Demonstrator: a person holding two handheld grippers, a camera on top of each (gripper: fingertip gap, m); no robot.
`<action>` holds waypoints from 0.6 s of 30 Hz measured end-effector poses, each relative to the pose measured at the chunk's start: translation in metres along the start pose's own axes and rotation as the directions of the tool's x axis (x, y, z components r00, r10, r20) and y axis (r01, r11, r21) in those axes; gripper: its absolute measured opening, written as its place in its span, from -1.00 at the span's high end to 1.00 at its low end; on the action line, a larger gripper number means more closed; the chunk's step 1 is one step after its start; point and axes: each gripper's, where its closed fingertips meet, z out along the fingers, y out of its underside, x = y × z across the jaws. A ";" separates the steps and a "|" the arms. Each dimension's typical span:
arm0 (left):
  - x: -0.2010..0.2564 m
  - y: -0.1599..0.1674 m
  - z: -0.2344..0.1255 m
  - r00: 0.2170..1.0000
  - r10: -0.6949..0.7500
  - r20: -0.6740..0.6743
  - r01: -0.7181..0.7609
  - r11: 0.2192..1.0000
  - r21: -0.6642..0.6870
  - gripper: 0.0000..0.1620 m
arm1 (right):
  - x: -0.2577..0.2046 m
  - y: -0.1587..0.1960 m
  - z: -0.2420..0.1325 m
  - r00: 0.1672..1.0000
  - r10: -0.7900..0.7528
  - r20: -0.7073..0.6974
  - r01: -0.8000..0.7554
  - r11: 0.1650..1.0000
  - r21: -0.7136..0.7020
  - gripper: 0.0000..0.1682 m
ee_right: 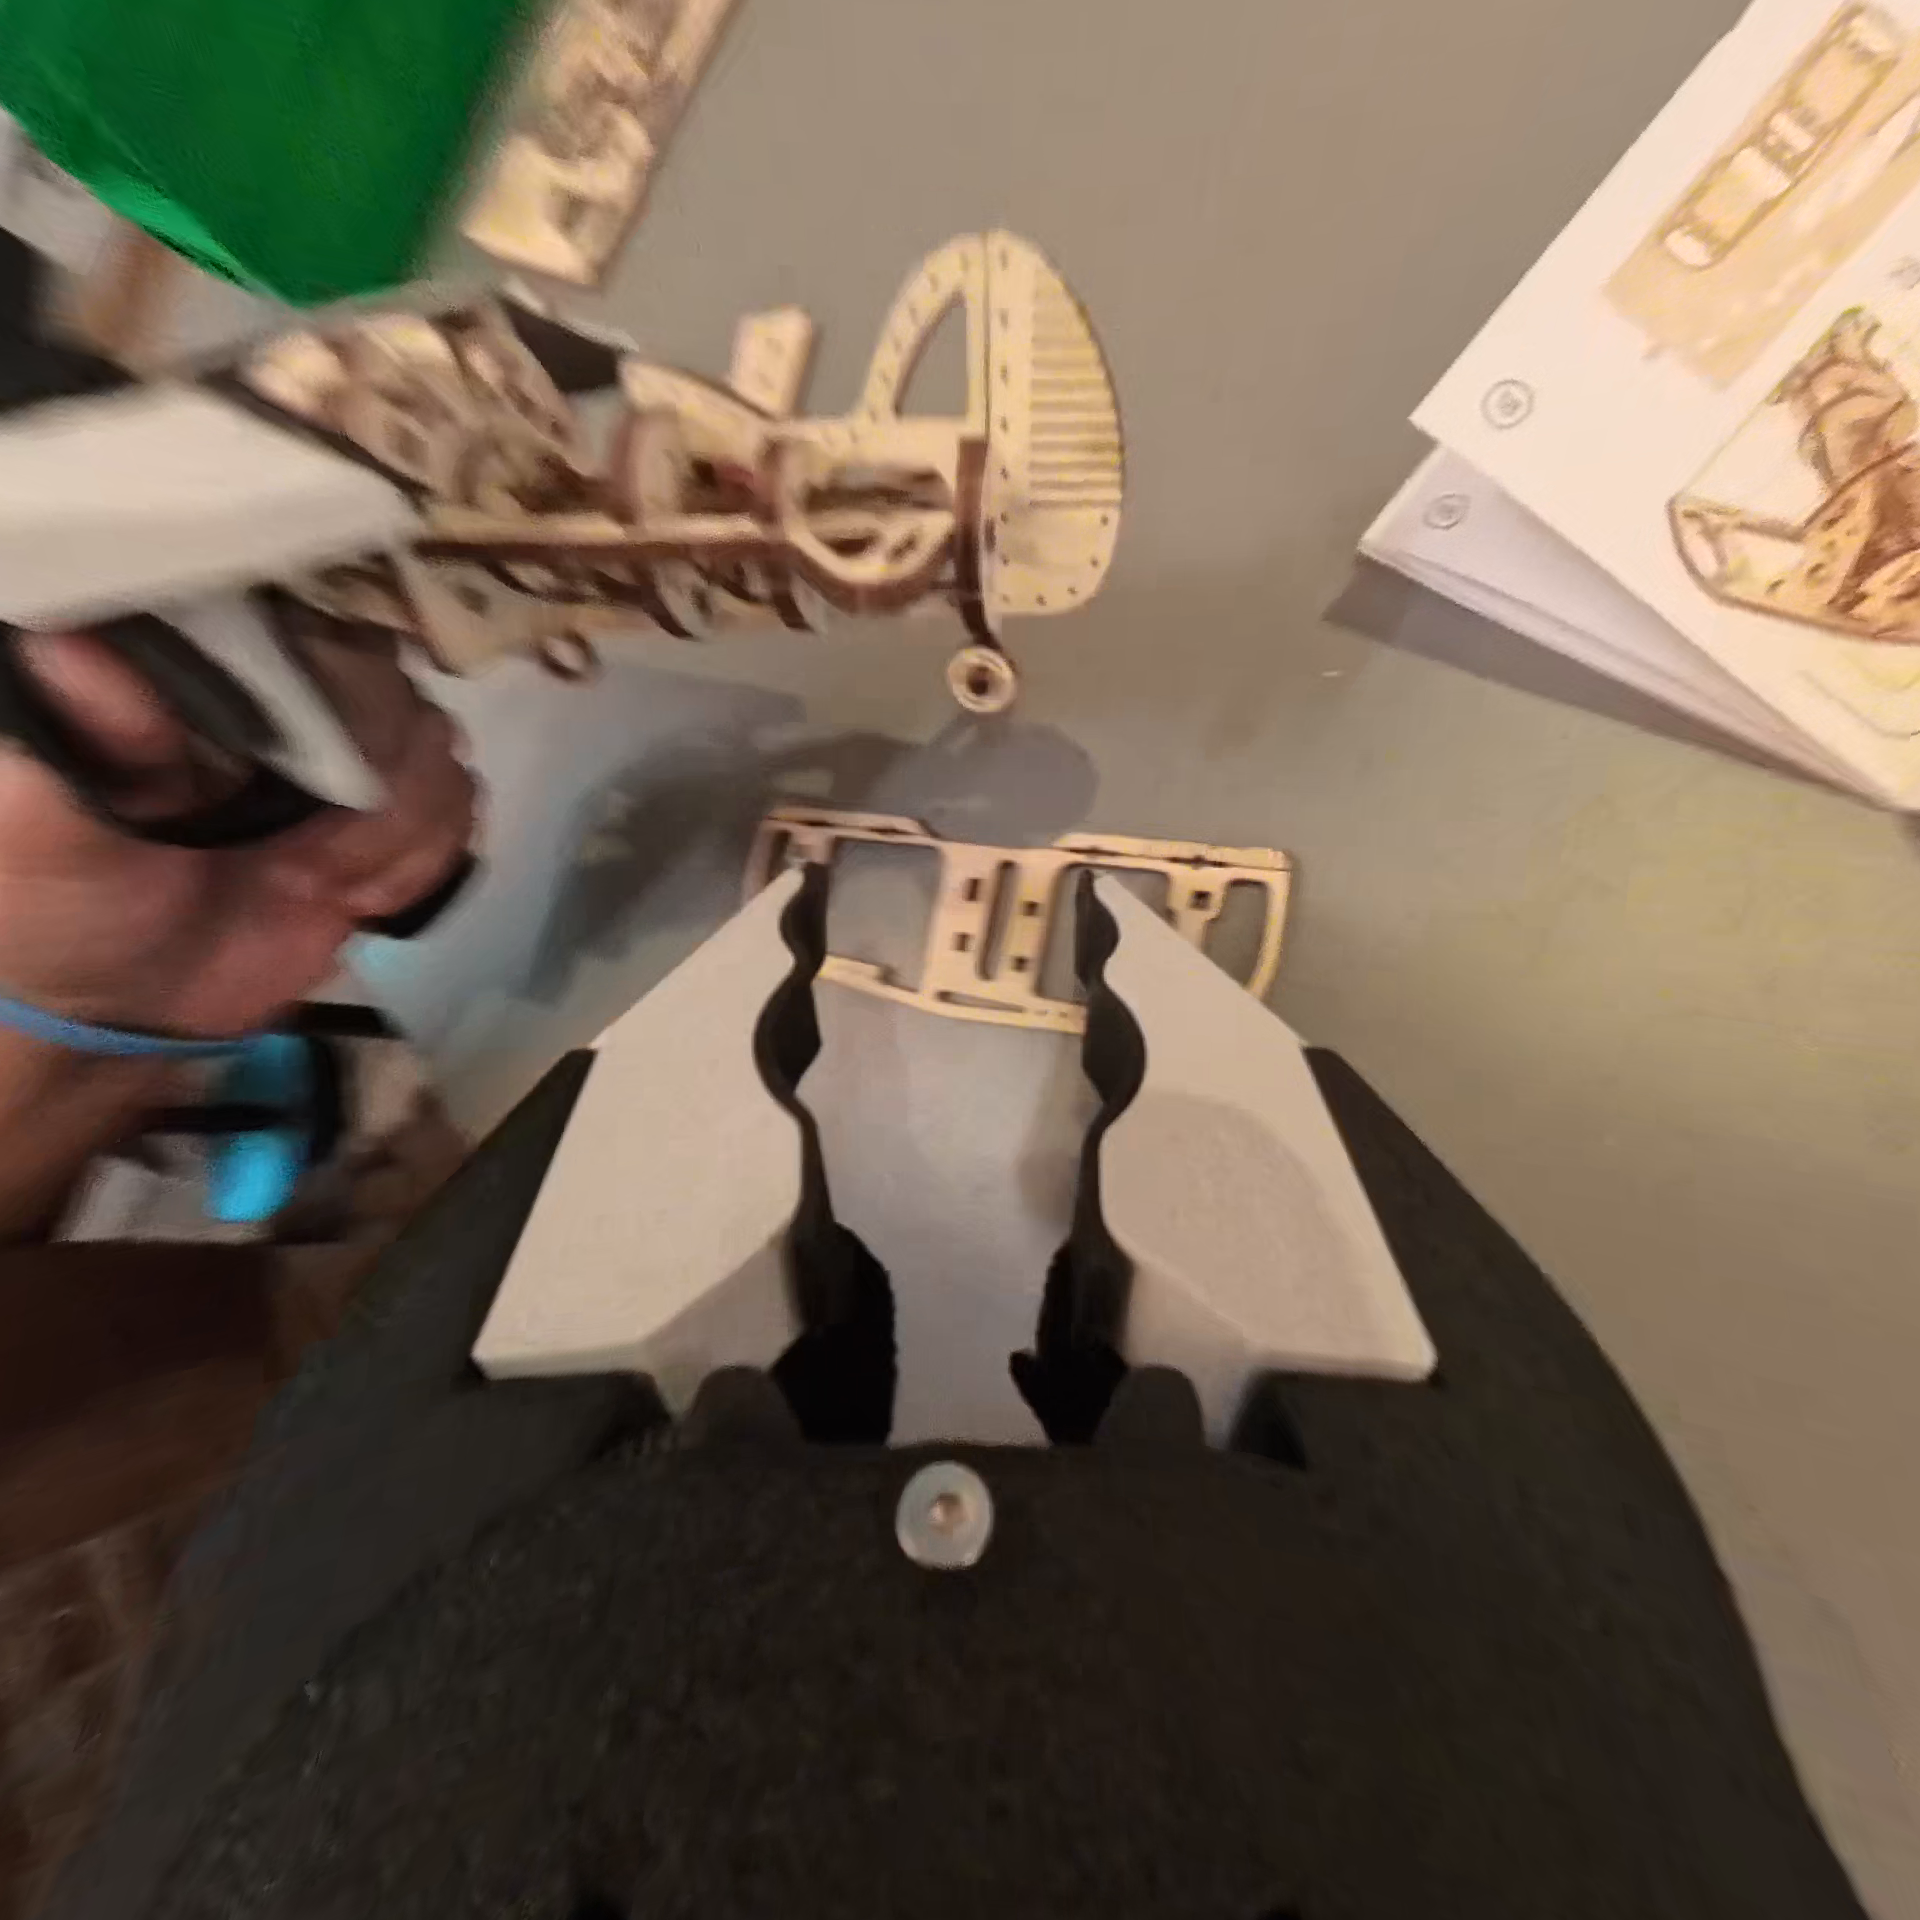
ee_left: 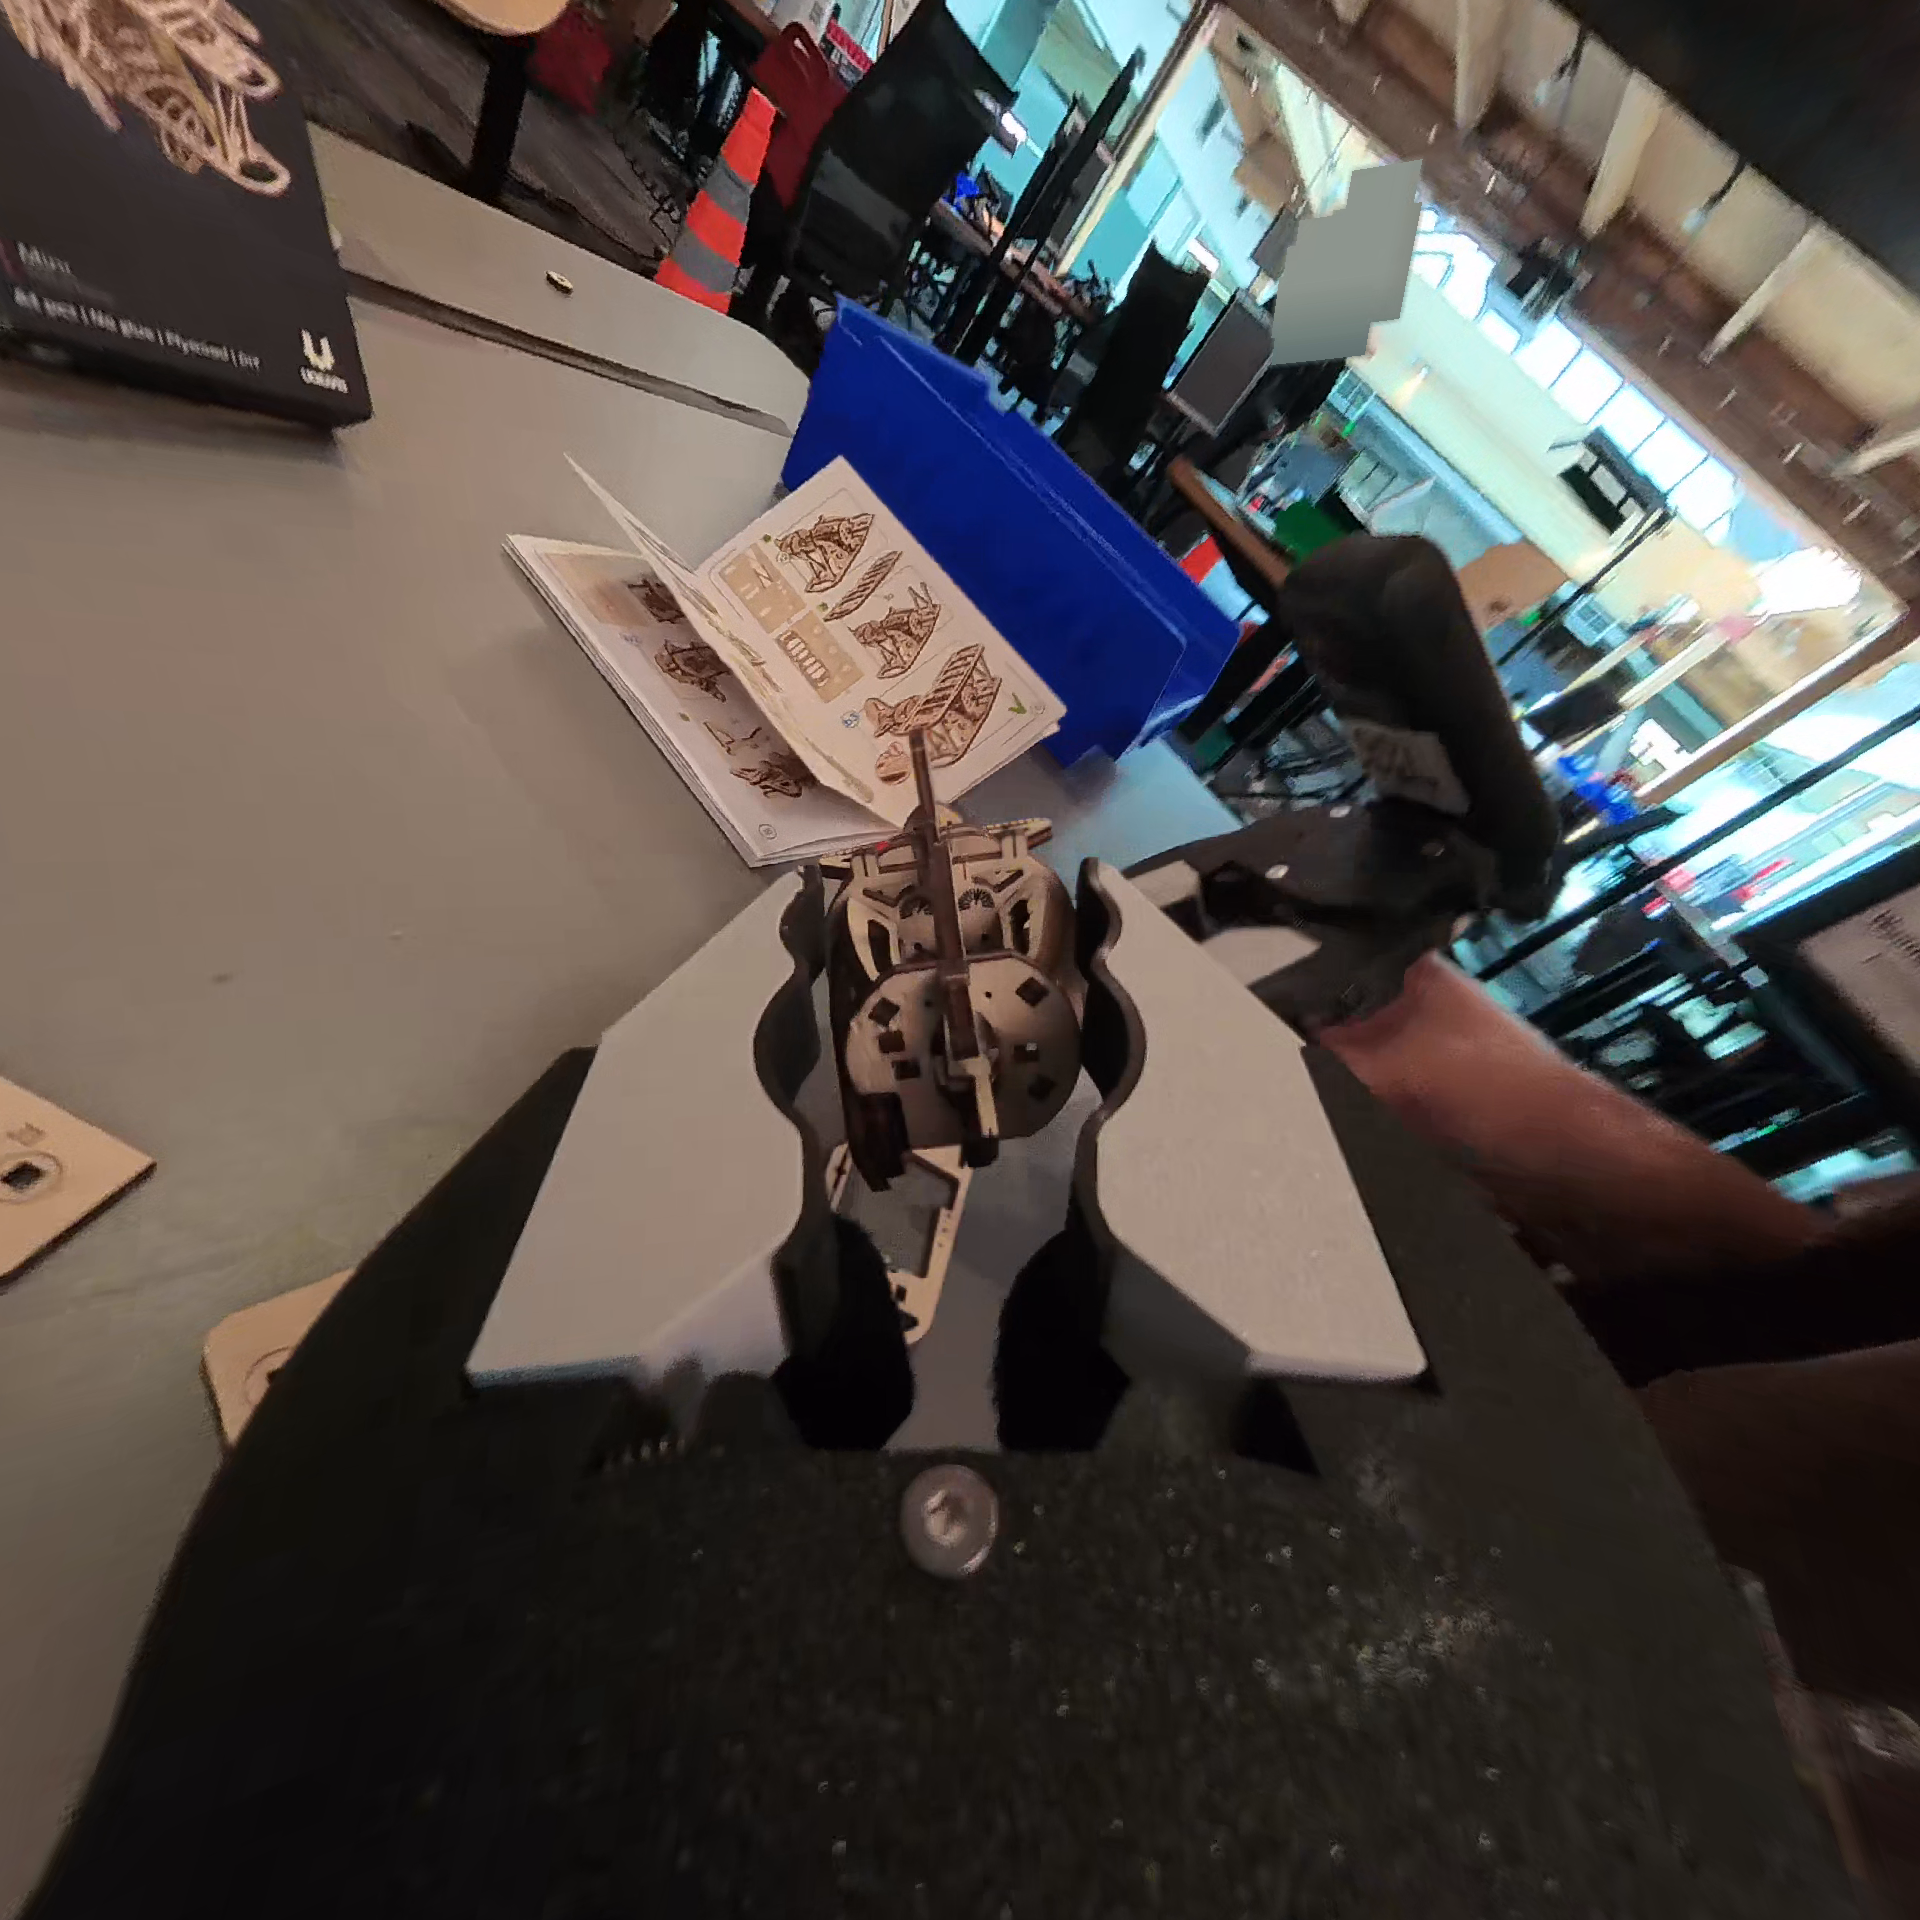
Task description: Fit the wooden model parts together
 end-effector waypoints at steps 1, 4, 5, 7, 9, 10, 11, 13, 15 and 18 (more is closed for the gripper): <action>0.002 0.001 0.001 0.999 0.042 0.013 -0.042 0.999 -0.013 0.44 | -0.009 -0.004 -0.007 0.993 0.062 0.099 -0.066 0.997 0.036 0.39; 0.010 0.002 0.004 0.985 0.167 0.042 -0.165 0.986 -0.038 0.44 | -0.043 -0.024 -0.038 0.804 0.297 0.516 -0.393 0.916 0.085 0.24; 0.015 0.002 0.006 0.975 0.219 0.048 -0.217 0.975 -0.044 0.44 | -0.052 -0.030 -0.048 0.691 0.355 0.630 -0.492 0.869 0.049 0.17; 0.023 0.002 0.011 0.941 0.331 0.066 -0.327 0.943 -0.068 0.44 | -0.063 -0.032 -0.054 0.522 0.447 0.726 -0.606 0.794 -0.052 0.10; 0.033 0.002 0.017 0.888 0.451 0.088 -0.443 0.892 -0.094 0.44 | -0.069 -0.037 -0.054 0.427 0.479 0.767 -0.664 0.742 -0.093 0.04; 0.038 0.003 0.021 0.855 0.510 0.097 -0.500 0.859 -0.111 0.44 | -0.070 -0.040 -0.054 0.394 0.489 0.778 -0.685 0.721 -0.106 0.05; 0.043 0.004 0.023 0.817 0.567 0.110 -0.554 0.823 -0.126 0.44 | -0.071 -0.045 -0.056 0.352 0.492 0.796 -0.710 0.695 -0.116 0.07; 0.053 0.005 0.028 0.739 0.660 0.136 -0.645 0.751 -0.143 0.45 | -0.070 -0.053 -0.059 0.291 0.492 0.820 -0.742 0.657 -0.131 0.13; 0.062 0.006 0.031 0.663 0.730 0.168 -0.715 0.683 -0.150 0.44 | -0.073 -0.054 -0.061 0.291 0.478 0.829 -0.732 0.669 -0.128 0.31; 0.068 0.007 0.033 0.591 0.776 0.218 -0.766 0.625 -0.149 0.43 | -0.073 -0.053 -0.063 0.308 0.468 0.828 -0.723 0.681 -0.115 0.48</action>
